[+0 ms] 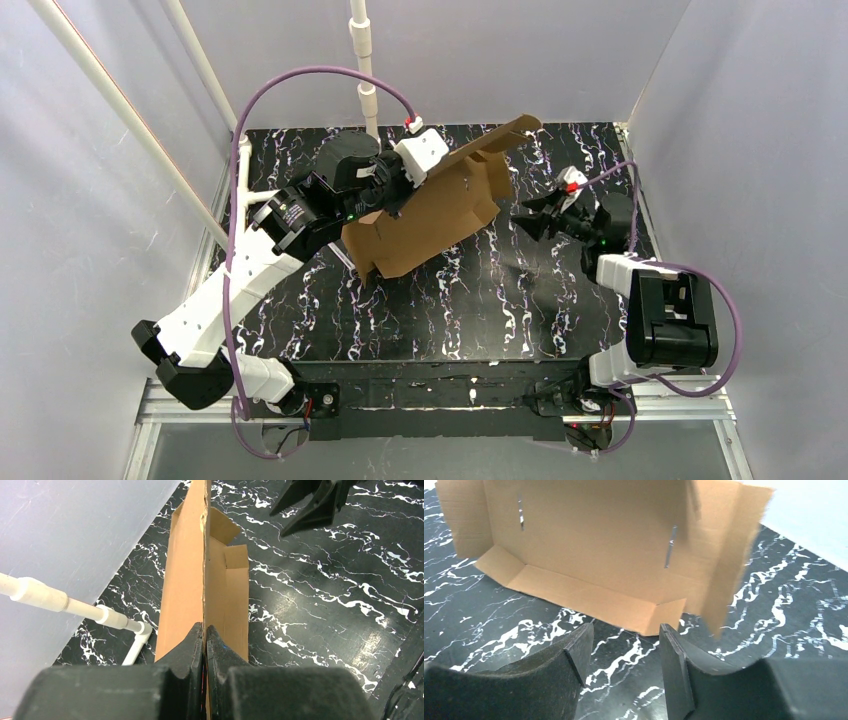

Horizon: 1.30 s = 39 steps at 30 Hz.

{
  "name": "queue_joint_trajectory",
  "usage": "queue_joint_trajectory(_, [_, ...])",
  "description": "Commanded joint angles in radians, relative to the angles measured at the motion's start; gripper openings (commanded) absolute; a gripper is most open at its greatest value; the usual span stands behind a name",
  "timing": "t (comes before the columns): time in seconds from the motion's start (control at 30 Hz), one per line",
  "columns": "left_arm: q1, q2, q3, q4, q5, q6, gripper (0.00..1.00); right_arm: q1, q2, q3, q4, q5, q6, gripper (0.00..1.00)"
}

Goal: Fold the paper box

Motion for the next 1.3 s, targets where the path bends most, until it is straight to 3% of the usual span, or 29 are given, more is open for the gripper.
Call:
queue_joint_trajectory(0.0, [0.003, -0.034, -0.005, -0.014, 0.018, 0.004, 0.00, -0.078, -0.055, 0.077, -0.095, -0.093, -0.073, 0.61])
queue_joint_trajectory(0.13, [0.002, -0.040, -0.002, -0.017, 0.063, -0.003, 0.00, -0.099, -0.068, 0.168, -0.268, -0.006, -0.166, 0.71])
queue_joint_trajectory(0.3, [0.003, -0.043, 0.003, -0.016, 0.088, -0.023, 0.00, -0.075, 0.057, 0.308, -0.337, 0.053, -0.132, 0.85])
queue_joint_trajectory(0.57, [0.002, -0.046, 0.022, -0.021, 0.101, -0.042, 0.00, 0.025, 0.208, 0.406, -0.270, 0.181, -0.054, 0.86])
queue_joint_trajectory(0.87, [0.002, -0.043, 0.037, -0.025, 0.111, -0.057, 0.00, 0.071, 0.324, 0.477, -0.158, 0.259, 0.013, 0.72])
queue_joint_trajectory(1.07, [0.003, -0.051, 0.042, -0.028, 0.110, -0.069, 0.00, 0.085, 0.367, 0.509, -0.108, 0.277, 0.031, 0.55])
queue_joint_trajectory(1.2, [0.002, -0.056, 0.039, -0.029, 0.109, -0.076, 0.00, 0.085, 0.394, 0.534, -0.105, 0.253, 0.033, 0.36])
queue_joint_trajectory(1.27, [0.003, -0.059, 0.038, -0.033, 0.105, -0.082, 0.00, 0.085, 0.397, 0.531, -0.090, 0.233, 0.036, 0.15])
